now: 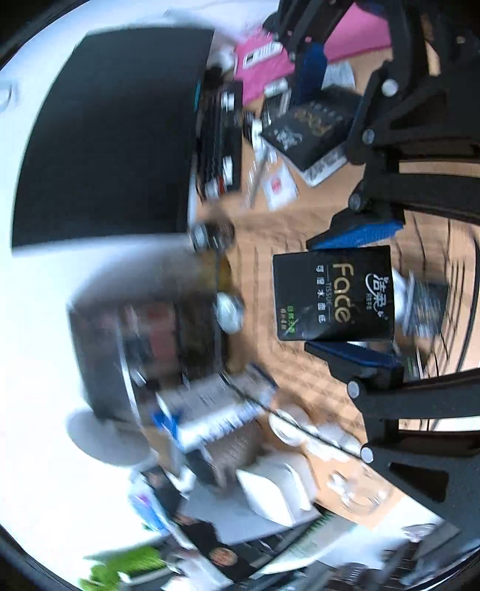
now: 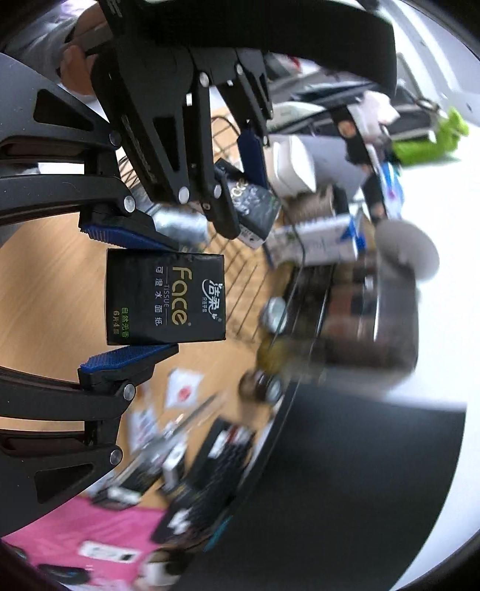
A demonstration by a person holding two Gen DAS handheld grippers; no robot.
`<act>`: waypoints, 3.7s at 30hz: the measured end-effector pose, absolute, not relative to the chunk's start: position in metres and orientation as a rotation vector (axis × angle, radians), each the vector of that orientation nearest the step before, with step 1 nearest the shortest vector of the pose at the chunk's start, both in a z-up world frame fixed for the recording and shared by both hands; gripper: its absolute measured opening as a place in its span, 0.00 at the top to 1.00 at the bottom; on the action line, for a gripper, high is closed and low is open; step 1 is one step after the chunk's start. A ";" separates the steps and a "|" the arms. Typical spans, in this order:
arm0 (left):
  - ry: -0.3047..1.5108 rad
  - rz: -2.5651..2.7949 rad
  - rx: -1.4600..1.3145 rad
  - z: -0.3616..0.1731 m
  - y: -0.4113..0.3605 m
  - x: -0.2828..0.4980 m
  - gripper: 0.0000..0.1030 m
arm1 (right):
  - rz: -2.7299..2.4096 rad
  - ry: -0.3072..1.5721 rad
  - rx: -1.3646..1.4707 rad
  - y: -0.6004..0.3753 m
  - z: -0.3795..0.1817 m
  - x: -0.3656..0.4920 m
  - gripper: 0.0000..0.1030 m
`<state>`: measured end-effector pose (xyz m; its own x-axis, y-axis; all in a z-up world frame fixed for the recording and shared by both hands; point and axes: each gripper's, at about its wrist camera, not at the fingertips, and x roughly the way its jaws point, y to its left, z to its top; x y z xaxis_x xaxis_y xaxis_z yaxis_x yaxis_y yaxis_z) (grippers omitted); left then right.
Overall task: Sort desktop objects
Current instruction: 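Carry both tissue packs over the wire basket and open both tools to drop them, then grasp a white wrapped snack bar with the right tool while the left tool grasps a blue-printed snack bar, then carry both snack bars over the wire basket and release them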
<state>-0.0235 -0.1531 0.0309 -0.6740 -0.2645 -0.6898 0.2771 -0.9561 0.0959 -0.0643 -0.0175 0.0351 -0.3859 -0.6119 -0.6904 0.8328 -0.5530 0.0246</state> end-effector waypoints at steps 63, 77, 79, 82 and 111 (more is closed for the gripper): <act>-0.404 -2.843 1.598 -0.086 0.028 -0.161 0.30 | -2.397 0.295 1.335 0.165 -0.099 -0.196 0.46; -0.326 -2.777 1.725 -0.107 0.025 -0.186 0.58 | -2.349 0.244 1.381 0.168 -0.114 -0.209 0.62; -0.318 -2.762 1.734 -0.106 0.025 -0.180 0.58 | -2.336 0.240 1.385 0.170 -0.112 -0.206 0.65; -0.238 -2.739 1.758 -0.105 0.025 -0.166 0.58 | -2.325 0.251 1.391 0.175 -0.111 -0.195 0.65; -0.229 -2.757 1.743 -0.104 0.042 -0.113 0.60 | -2.349 0.251 1.385 0.197 -0.110 -0.147 0.66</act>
